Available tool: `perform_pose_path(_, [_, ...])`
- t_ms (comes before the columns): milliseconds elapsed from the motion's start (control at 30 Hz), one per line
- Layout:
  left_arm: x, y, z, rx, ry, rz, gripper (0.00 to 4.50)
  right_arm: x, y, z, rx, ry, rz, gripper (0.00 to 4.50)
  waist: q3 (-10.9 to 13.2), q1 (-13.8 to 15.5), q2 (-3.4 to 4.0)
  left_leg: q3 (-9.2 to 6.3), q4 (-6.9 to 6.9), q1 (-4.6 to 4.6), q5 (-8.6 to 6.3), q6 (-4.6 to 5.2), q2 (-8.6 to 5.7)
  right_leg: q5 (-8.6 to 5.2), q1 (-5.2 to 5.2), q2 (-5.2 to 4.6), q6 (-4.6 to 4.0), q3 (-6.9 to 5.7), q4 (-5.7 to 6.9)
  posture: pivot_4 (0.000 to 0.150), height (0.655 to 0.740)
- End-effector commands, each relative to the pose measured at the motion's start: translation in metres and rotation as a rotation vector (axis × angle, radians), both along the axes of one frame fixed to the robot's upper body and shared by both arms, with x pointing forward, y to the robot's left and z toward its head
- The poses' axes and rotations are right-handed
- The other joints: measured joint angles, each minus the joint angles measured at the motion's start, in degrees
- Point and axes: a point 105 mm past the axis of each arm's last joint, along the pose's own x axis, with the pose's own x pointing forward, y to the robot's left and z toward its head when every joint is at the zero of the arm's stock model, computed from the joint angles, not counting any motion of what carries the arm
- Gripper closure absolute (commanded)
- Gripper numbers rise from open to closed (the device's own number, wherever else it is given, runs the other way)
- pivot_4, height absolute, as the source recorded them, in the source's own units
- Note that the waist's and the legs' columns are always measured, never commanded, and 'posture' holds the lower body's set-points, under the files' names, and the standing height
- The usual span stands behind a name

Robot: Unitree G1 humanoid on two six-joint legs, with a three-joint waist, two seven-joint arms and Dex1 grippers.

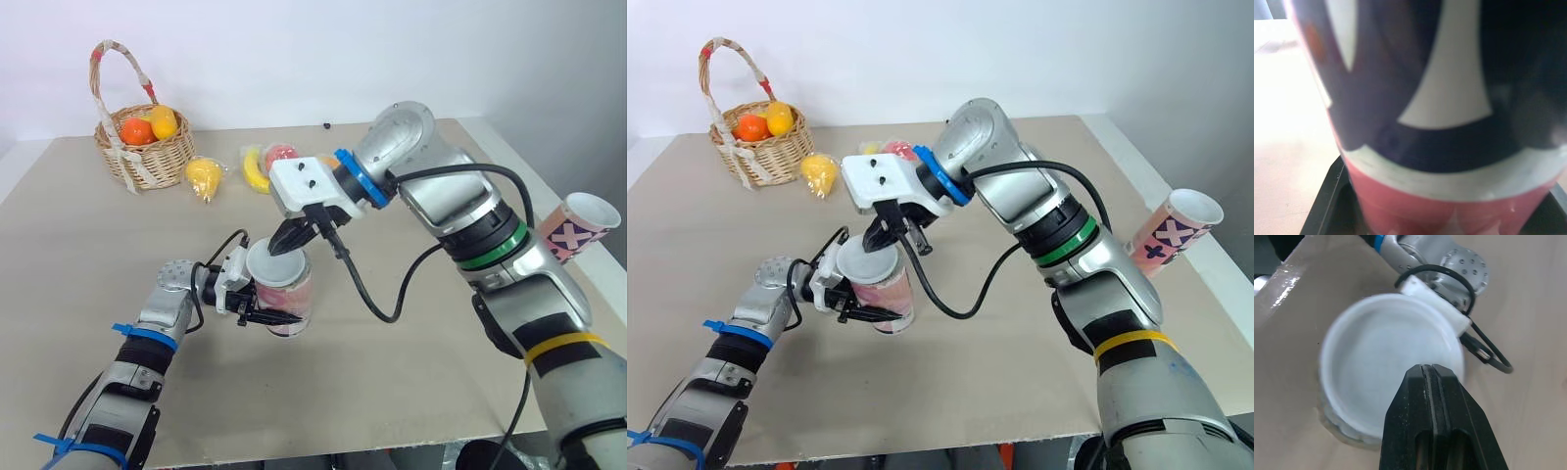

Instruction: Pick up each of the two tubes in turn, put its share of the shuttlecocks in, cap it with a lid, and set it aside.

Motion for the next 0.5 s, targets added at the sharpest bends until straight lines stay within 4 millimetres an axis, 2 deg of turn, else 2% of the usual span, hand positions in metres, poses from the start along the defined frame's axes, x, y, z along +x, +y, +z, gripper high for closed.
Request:
perform_pose_path(33, [0.002, 0.007, -0.022, 0.075, 0.067, 0.058, 2.17, -0.002, -0.003, -0.007, -0.036, 0.003, 0.001, 4.43, 0.0, 0.0, 0.0, 0.0, 0.0, 0.0, 0.0, 0.0, 0.0, 0.0, 0.0, 0.0, 0.0, 0.0, 0.0, 0.15, 0.7298])
perform_pose_path(267, [0.003, 0.007, -0.021, 0.075, 0.067, 0.057, 2.17, -0.005, -0.006, -0.012, -0.063, 0.009, 0.012, 4.43, 0.0, 0.0, 0.0, -0.01, 0.0, 0.0, 0.0, 0.0, 0.0, 0.0, 0.01, 0.0, 0.0, 0.0, 0.0, 0.15, 0.7298])
perform_pose_path(433, [0.004, 0.007, -0.021, 0.078, 0.067, 0.057, 2.17, -0.005, -0.018, -0.018, -0.121, -0.008, 0.013, 4.43, 0.0, 0.0, 0.01, -0.02, 0.0, 0.01, 0.0, 0.0, 0.0, 0.01, 0.02, 0.0, 0.01, -0.01, 0.0, 0.15, 0.7298])
perform_pose_path(500, [0.003, 0.007, -0.022, 0.082, 0.068, 0.056, 2.17, -0.002, -0.021, -0.013, -0.13, -0.025, 0.005, 4.43, 0.0, 0.1, 0.01, -0.02, 0.0, 0.01, 0.0, 0.0, -0.01, 0.01, 0.03, 0.0, 0.01, -0.01, 0.0, 0.15, 0.7298])
